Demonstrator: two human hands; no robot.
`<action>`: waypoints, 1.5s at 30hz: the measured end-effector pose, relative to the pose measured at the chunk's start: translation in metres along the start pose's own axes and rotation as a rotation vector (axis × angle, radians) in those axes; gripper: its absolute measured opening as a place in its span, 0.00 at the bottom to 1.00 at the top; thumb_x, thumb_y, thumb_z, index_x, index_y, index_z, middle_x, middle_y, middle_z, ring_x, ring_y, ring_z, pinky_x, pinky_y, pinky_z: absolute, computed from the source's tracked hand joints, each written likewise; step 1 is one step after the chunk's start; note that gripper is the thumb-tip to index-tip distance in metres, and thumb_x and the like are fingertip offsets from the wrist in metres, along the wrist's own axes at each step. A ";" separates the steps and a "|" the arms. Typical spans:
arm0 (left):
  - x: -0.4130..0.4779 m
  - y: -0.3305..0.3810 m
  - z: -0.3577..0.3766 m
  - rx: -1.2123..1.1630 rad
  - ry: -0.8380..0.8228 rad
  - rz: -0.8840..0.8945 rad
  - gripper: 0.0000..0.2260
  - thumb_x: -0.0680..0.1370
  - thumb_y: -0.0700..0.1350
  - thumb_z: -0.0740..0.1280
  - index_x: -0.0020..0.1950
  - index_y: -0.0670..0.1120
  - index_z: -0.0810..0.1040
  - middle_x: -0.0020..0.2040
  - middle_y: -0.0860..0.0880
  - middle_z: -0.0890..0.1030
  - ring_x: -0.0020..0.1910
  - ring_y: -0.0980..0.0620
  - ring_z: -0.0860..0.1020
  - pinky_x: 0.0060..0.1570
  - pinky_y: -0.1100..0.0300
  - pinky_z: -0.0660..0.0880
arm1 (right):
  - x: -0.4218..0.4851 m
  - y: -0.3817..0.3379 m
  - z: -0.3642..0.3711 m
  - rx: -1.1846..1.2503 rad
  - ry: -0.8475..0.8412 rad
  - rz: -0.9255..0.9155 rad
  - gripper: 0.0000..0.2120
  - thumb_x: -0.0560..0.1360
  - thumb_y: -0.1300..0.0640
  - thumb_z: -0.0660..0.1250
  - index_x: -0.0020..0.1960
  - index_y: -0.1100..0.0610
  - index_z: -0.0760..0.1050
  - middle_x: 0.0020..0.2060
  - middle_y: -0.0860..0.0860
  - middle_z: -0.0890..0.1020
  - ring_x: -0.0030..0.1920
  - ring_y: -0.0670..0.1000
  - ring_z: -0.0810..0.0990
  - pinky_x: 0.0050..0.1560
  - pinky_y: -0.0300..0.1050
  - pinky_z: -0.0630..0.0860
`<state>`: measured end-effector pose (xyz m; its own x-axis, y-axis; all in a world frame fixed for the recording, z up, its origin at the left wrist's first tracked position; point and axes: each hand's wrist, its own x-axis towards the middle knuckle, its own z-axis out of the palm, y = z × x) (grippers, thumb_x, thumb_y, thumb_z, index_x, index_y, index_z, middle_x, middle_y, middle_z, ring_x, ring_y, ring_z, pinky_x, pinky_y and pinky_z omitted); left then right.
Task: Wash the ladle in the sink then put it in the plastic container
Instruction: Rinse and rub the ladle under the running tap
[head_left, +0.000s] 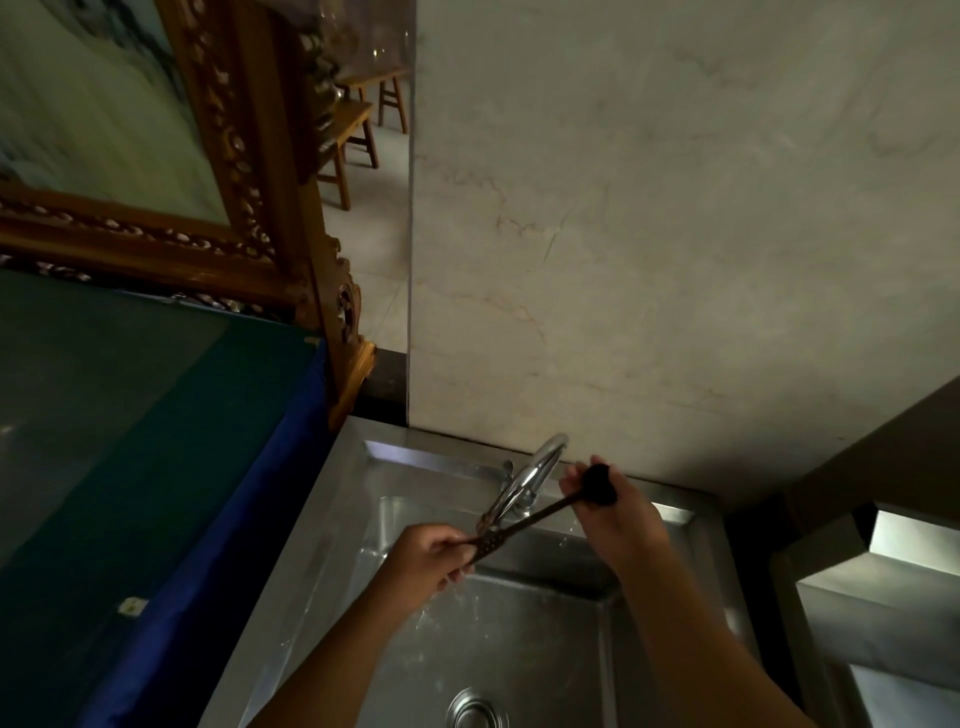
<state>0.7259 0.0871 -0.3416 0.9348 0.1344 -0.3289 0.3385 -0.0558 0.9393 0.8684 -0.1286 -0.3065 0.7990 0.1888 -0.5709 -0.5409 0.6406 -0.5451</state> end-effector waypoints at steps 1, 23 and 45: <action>-0.001 0.000 -0.001 -0.004 -0.008 -0.002 0.04 0.76 0.38 0.69 0.47 0.43 0.84 0.35 0.48 0.86 0.33 0.55 0.81 0.33 0.61 0.75 | -0.001 0.003 0.000 -0.007 0.001 0.004 0.12 0.82 0.56 0.56 0.56 0.63 0.74 0.47 0.63 0.81 0.46 0.59 0.82 0.47 0.56 0.80; -0.049 -0.033 -0.023 0.147 -0.025 -0.145 0.14 0.82 0.42 0.60 0.39 0.44 0.80 0.21 0.51 0.73 0.17 0.55 0.65 0.21 0.65 0.62 | -0.041 0.120 0.025 -0.014 -0.124 0.338 0.12 0.80 0.58 0.56 0.45 0.64 0.73 0.37 0.61 0.75 0.38 0.58 0.74 0.44 0.52 0.71; -0.053 -0.033 0.018 0.263 0.230 -0.197 0.16 0.73 0.43 0.73 0.28 0.46 0.71 0.19 0.52 0.72 0.20 0.55 0.70 0.26 0.62 0.67 | -0.043 0.117 0.028 -0.188 -0.075 0.255 0.07 0.80 0.63 0.57 0.50 0.63 0.73 0.34 0.56 0.77 0.33 0.52 0.73 0.36 0.45 0.70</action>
<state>0.6671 0.0639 -0.3566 0.8107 0.3838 -0.4421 0.5530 -0.2540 0.7936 0.7778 -0.0415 -0.3284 0.6451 0.3844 -0.6604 -0.7594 0.4182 -0.4984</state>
